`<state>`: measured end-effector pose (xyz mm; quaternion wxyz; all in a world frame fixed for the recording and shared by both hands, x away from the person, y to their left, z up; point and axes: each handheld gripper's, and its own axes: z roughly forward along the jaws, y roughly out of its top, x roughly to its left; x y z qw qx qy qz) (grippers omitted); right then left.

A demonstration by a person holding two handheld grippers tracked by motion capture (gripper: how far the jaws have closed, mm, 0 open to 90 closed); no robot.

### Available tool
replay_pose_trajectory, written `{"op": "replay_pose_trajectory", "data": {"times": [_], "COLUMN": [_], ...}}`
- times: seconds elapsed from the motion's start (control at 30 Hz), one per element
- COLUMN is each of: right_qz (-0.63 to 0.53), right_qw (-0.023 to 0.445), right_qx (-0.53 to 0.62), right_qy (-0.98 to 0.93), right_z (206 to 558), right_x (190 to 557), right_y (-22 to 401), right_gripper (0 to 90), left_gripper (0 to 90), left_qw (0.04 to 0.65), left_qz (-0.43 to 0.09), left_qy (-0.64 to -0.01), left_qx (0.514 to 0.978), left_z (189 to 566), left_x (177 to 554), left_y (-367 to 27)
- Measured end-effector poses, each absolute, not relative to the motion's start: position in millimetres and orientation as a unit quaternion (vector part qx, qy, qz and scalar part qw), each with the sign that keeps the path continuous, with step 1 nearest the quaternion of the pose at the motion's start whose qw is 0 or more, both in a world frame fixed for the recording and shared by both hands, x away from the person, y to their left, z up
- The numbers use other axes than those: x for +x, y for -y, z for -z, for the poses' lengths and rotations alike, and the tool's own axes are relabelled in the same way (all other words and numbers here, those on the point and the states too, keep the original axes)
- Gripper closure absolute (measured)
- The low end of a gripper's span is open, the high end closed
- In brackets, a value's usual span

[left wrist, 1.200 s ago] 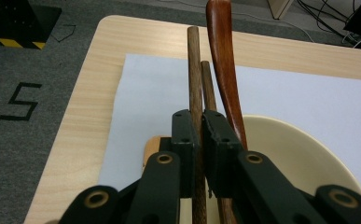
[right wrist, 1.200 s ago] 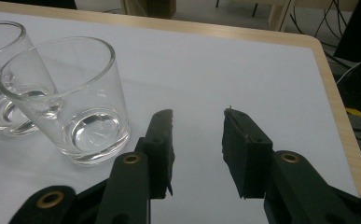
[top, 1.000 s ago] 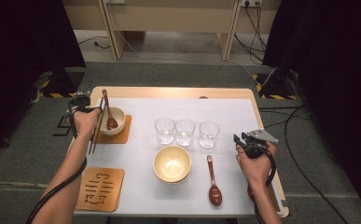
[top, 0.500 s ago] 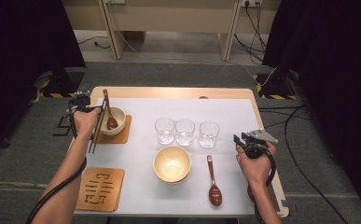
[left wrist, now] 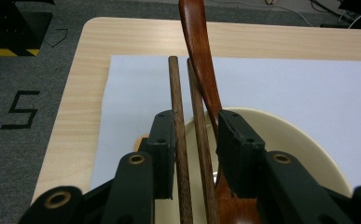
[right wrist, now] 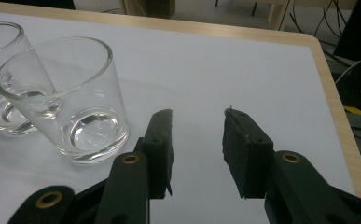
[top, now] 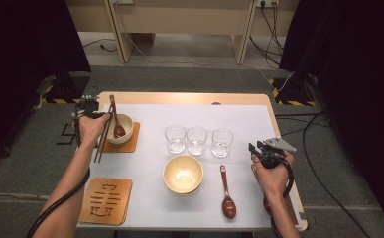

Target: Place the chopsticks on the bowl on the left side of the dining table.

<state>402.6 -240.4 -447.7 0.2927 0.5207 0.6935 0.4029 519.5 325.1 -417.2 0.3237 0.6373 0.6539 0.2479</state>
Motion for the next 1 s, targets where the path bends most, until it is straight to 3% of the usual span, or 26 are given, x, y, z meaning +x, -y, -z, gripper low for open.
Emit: {"op": "replay_pose_trajectory", "data": {"times": [1.0], "right_qz": [-0.403], "right_qw": [0.289], "right_qx": [0.523], "right_qy": [-0.693], "right_z": [448.9], "right_x": [402.9], "right_y": [240.5], "right_gripper": [63.2], "left_gripper": [67.9], "left_qw": [0.304], "left_qz": [-0.236], "left_qy": [-0.656], "left_qx": [0.649], "left_z": [424.5], "left_x": [521.3], "left_y": [-323.8]}}
